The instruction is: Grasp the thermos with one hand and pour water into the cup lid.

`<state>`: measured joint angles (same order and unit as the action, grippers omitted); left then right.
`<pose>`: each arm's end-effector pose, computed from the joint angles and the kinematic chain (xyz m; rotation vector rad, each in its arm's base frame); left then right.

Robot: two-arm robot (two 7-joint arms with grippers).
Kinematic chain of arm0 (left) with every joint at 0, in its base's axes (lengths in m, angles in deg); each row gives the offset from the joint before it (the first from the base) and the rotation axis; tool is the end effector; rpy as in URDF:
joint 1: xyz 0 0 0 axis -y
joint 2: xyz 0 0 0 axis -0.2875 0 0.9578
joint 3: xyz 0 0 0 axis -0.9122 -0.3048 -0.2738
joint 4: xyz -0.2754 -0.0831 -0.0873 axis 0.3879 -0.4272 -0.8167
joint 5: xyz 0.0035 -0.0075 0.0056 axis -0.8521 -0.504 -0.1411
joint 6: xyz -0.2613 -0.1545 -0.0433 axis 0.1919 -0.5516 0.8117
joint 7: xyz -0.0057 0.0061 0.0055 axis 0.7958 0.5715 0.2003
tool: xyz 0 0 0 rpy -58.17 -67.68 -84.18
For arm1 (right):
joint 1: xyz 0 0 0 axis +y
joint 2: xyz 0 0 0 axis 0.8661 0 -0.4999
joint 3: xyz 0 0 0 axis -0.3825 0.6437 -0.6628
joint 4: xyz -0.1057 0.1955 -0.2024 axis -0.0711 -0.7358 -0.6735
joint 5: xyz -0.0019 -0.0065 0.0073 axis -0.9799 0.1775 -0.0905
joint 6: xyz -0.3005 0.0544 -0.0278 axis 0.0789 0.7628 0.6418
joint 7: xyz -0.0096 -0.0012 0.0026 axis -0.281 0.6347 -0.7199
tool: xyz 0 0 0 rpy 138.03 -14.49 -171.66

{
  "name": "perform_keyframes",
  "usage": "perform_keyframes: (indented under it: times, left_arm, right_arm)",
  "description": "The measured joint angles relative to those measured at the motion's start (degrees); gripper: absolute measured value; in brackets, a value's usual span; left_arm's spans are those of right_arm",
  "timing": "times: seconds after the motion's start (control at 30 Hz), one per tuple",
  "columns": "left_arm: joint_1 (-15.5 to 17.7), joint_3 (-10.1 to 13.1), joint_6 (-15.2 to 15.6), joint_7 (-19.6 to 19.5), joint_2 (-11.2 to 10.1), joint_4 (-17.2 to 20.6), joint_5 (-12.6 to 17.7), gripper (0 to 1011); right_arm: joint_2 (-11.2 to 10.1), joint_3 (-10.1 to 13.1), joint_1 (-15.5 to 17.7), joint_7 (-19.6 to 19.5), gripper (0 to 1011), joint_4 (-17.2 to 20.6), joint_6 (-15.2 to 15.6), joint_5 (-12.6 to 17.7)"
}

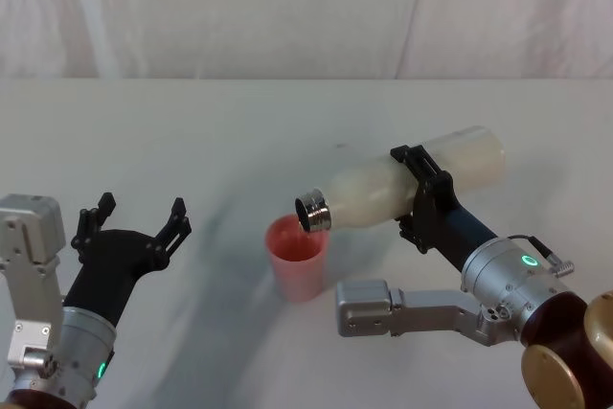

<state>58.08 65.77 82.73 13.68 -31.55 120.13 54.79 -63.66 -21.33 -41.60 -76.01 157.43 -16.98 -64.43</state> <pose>0.2481 0.0402 -0.2949 -0.0382 0.0142 1.4458 0.3147 0.0775 -0.2506 -0.8878 -1.2877 -0.7396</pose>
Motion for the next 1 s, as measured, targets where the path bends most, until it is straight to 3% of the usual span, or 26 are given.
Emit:
perform_keyframes:
  times: [1.0]
  left_arm:
    - [0.0,0.0,0.0,0.0,0.0,0.0,0.0,1001]
  right_arm:
    - [0.0,0.0,0.0,0.0,955,0.0,0.0,0.0]
